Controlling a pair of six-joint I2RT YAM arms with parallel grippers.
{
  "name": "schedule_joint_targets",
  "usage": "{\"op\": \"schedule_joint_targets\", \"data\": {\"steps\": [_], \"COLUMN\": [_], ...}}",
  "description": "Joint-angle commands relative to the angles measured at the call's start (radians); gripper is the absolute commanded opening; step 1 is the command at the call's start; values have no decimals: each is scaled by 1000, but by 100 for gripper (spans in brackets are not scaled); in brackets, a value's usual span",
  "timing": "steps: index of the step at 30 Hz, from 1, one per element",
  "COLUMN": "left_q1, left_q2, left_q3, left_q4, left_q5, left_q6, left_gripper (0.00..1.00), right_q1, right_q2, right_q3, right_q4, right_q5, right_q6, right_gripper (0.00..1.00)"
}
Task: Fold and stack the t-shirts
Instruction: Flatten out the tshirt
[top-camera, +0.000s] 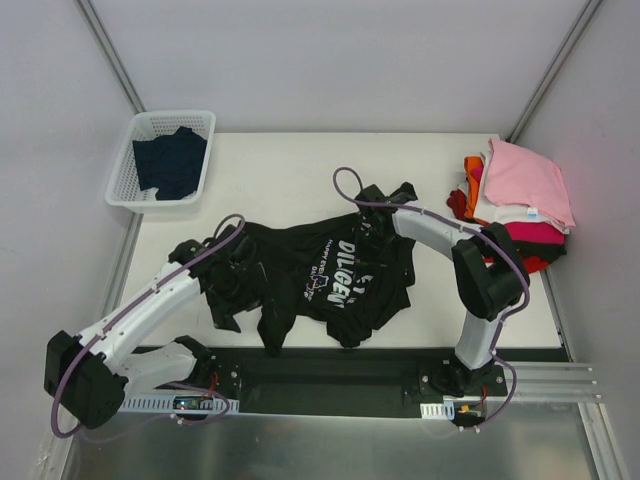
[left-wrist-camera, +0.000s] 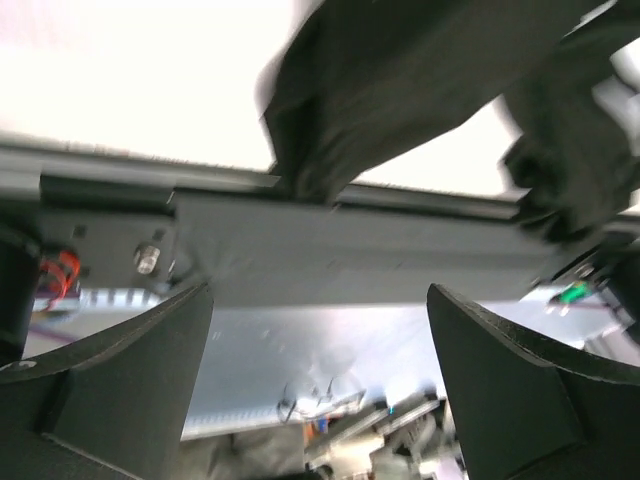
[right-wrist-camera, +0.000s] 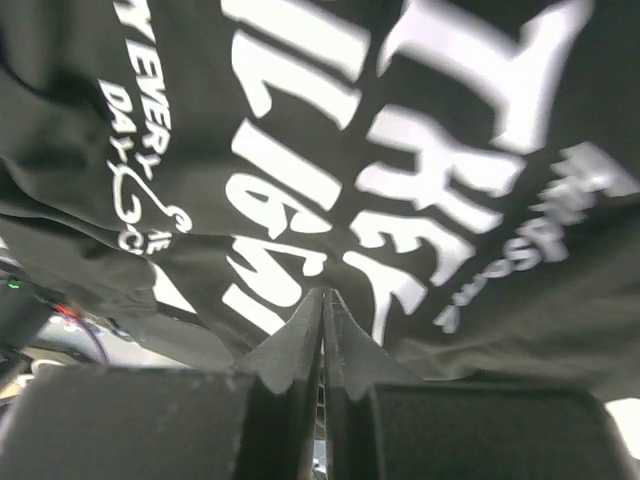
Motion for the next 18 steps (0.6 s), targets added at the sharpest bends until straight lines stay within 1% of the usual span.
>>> {"op": "schedule_joint_targets", "data": {"steps": [1,2,3,5,6,7,8,9,10,11,12,13,15,17,18], "left_q1": [-7,-5,-1,3,4,9,12,15,18,24,27,33,70,113,172], "left_q2": [122,151,215,286,361,401,441,520,562,599,669,699,765,792,809], "left_q3": [125,161,178,236,259,305,329,357,410,441,475,536,587,632,638], "left_q4": [119,163,185,250,266,283,295,318,327,334,334,335,334,332,335], "left_q5": [-86,-92,-92,-91,-98,-101,-103,-101,-101,-100,-103,-104,-101,-72,-55], "left_q6": [51,61,70,98,107,125,134,145,174,190,209,251,300,317,326], "left_gripper": [89,89,89,85,82,67,60,54,52,52,52,53,57,59,60], "right_q1": [-109,-128,-144,-187,-198,-217,-221,-229,-235,-240,-244,-264,-293,-355,-373], "right_q2": [-43,-40,-32,12,32,67,86,97,120,129,137,144,160,155,152], "right_q3": [57,84,101,150,203,231,259,320,348,382,434,460,488,494,489], "right_q4": [-66,-72,-77,-98,-103,-113,-118,-121,-127,-133,-141,-153,-164,-166,-166], "right_q5": [-5,-6,-6,-8,-15,-26,-25,-23,-5,13,30,62,90,110,109], "right_q6": [-46,-54,-63,-99,-109,-119,-133,-139,-147,-164,-170,-175,-172,-163,-161], "right_gripper": [6,6,7,5,4,3,1,1,1,1,2,4,21,33,35]}}
